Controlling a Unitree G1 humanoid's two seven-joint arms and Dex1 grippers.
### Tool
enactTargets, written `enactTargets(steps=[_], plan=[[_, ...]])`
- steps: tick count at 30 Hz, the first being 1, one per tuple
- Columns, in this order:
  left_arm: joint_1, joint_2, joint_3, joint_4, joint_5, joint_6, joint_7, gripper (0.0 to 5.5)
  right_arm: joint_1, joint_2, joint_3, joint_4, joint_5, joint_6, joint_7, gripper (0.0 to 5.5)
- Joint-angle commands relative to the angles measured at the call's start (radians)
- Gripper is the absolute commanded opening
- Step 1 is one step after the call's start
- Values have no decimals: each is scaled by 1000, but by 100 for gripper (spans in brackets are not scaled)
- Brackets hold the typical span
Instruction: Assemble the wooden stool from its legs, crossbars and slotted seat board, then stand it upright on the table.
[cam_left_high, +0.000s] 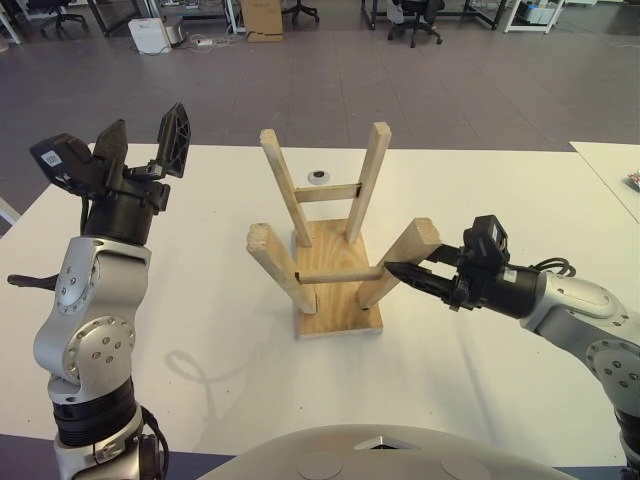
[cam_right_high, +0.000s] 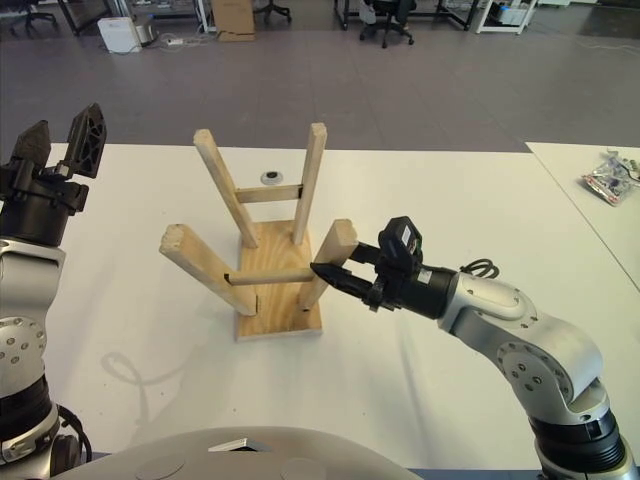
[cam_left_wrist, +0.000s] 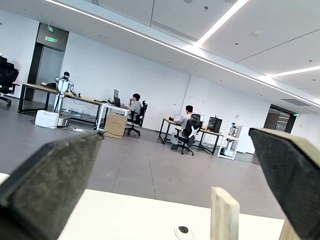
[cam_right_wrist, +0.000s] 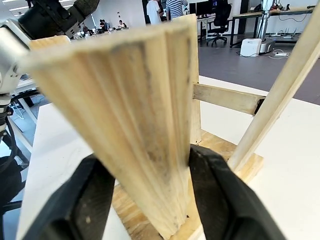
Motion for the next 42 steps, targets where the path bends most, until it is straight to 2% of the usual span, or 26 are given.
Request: enactTargets(steps=[1, 3, 6, 9, 11, 13, 15, 21, 22, 24, 27, 30, 33, 37, 42], plan=[[-13, 19, 19, 25, 15, 14, -33, 537, -63, 9, 19, 63, -49, -48, 80, 211], [-14, 32, 33, 49, 18, 25, -49, 537, -69, 6, 33, 83, -37, -76, 203, 209], [-3, 41, 65, 106, 16, 33, -76, 537, -71, -115, 134, 131, -73, -93, 546, 209], [-7, 50, 77, 144, 26, 34, -118, 537, -186, -177, 257, 361, -271, -206, 755, 209], [-3, 51, 79, 152, 36, 35, -136, 537, -321, -135, 303, 607, -455, -366, 725, 207], [0, 48, 77, 157, 42, 35, -145, 537, -411, -81, 304, 758, -541, -471, 647, 205], [2, 47, 71, 159, 50, 35, -153, 537, -444, -42, 293, 808, -561, -520, 612, 177], [2, 24, 60, 177, 86, 20, -182, 537, -481, 30, 258, 815, -568, -597, 677, 50], [10, 20, 61, 179, 93, 15, -188, 537, -481, 30, 253, 826, -580, -600, 676, 29], [58, 18, 62, 207, 143, -10, -216, 537, -466, 24, 235, 860, -614, -609, 649, 25], [248, 70, 23, 303, 349, -58, -273, 537, -412, 9, 198, 902, -678, -581, 540, 25], [432, 152, -99, 341, 503, -108, -438, 537, -295, 15, 187, 883, -726, -527, 440, 3], [491, 170, -173, 325, 508, -125, -584, 537, -181, 42, 198, 827, -755, -506, 373, 3], [529, 204, -231, 326, 571, -169, -693, 459, -65, 64, 220, 747, -770, -472, 340, 0], [606, 235, -274, 313, 590, -201, -817, 368, -34, 86, 238, 716, -787, -458, 325, 0]])
